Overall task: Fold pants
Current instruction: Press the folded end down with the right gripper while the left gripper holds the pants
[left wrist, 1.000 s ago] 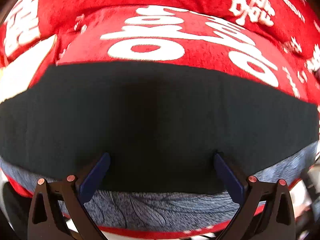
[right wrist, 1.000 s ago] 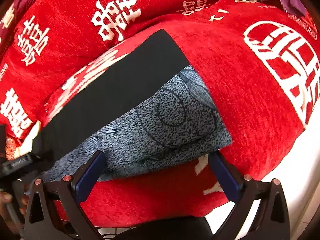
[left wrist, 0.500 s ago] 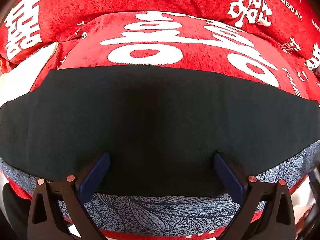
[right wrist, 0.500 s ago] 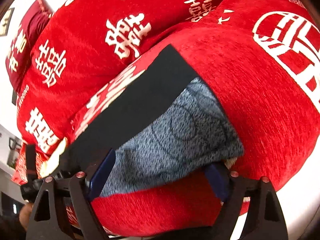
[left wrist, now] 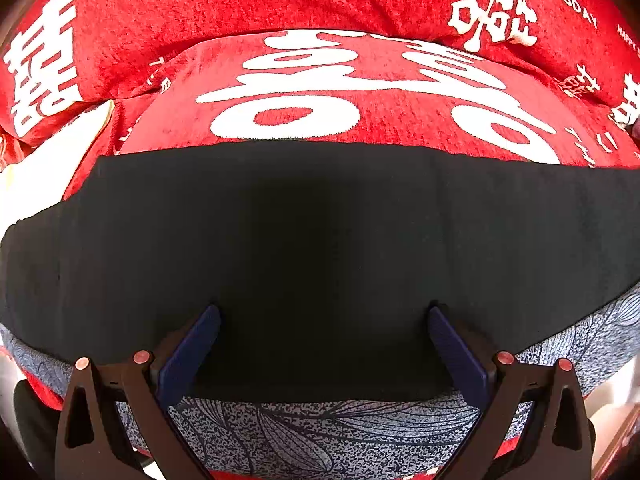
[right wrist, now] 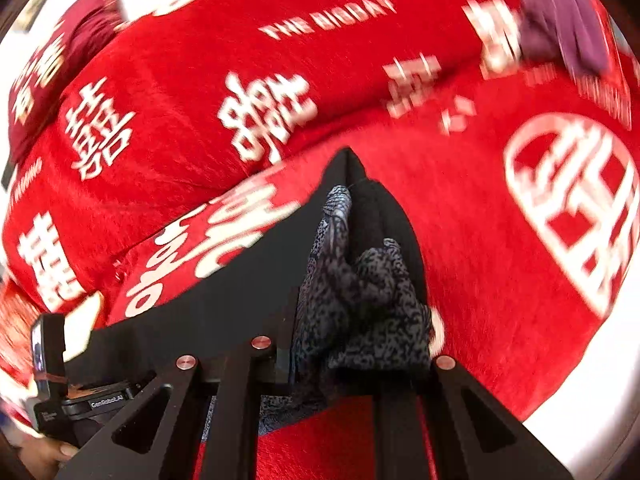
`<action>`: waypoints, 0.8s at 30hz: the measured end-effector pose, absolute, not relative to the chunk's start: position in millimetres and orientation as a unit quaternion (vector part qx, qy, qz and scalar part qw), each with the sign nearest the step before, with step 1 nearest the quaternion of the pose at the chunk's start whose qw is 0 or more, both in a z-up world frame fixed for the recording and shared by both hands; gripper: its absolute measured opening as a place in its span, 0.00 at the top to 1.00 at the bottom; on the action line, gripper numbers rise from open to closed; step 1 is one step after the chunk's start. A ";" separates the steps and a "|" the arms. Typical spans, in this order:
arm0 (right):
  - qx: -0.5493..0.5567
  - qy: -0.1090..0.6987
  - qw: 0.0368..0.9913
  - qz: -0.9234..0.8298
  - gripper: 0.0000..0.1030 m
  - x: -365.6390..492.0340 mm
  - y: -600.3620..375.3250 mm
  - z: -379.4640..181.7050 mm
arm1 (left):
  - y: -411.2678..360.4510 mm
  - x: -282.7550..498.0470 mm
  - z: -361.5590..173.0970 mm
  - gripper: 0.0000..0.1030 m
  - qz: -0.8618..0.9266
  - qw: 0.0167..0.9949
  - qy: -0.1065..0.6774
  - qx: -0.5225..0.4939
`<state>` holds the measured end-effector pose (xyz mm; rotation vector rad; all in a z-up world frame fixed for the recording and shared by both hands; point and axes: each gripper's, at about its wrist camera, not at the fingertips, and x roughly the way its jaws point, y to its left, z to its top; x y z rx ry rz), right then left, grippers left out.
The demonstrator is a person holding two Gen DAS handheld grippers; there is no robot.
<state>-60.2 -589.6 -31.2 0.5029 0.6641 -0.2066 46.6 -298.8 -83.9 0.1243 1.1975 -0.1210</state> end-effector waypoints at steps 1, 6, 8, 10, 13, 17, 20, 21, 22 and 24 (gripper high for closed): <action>0.222 0.317 0.917 -0.100 0.87 -59.3 -581.7 -20.6 | -298.9 47.3 -83.7 0.00 -0.061 0.822 0.563 0.061; 0.139 0.288 0.944 -0.077 0.87 -54.7 -538.9 28.7 | -291.5 54.7 -75.7 0.00 -0.094 0.805 0.583 0.057; 0.102 0.279 0.952 -0.067 0.87 -52.8 -516.6 44.3 | -281.4 56.9 -68.1 0.00 -0.092 0.805 0.585 0.042; 0.067 0.273 0.958 -0.059 0.87 -50.0 -492.2 55.3 | -263.8 58.2 -58.1 0.00 -0.096 0.811 0.577 0.026; -0.011 0.260 0.965 -0.041 0.87 -48.6 -442.8 65.0 | -226.9 62.4 -49.6 0.00 -0.112 0.811 0.575 -0.002; -0.104 0.251 0.963 0.002 0.87 -43.0 -366.8 58.6 | -164.7 72.1 -52.8 0.00 -0.141 0.804 0.576 -0.052; -0.158 0.251 0.955 0.026 0.87 -35.5 -314.2 43.2 | -109.1 76.7 -53.1 0.00 -0.127 0.801 0.578 -0.092; -0.180 0.250 0.951 0.032 0.87 -32.6 -294.8 35.8 | -94.3 76.9 -50.5 0.00 -0.121 0.802 0.575 -0.107; -0.196 0.248 0.948 0.035 0.87 -31.5 -282.4 30.6 | -73.4 77.3 -47.4 0.00 -0.116 0.803 0.571 -0.128; -0.232 0.248 0.940 0.044 0.87 -28.3 -252.9 16.2 | -47.6 77.6 -43.8 0.00 -0.112 0.803 0.565 -0.155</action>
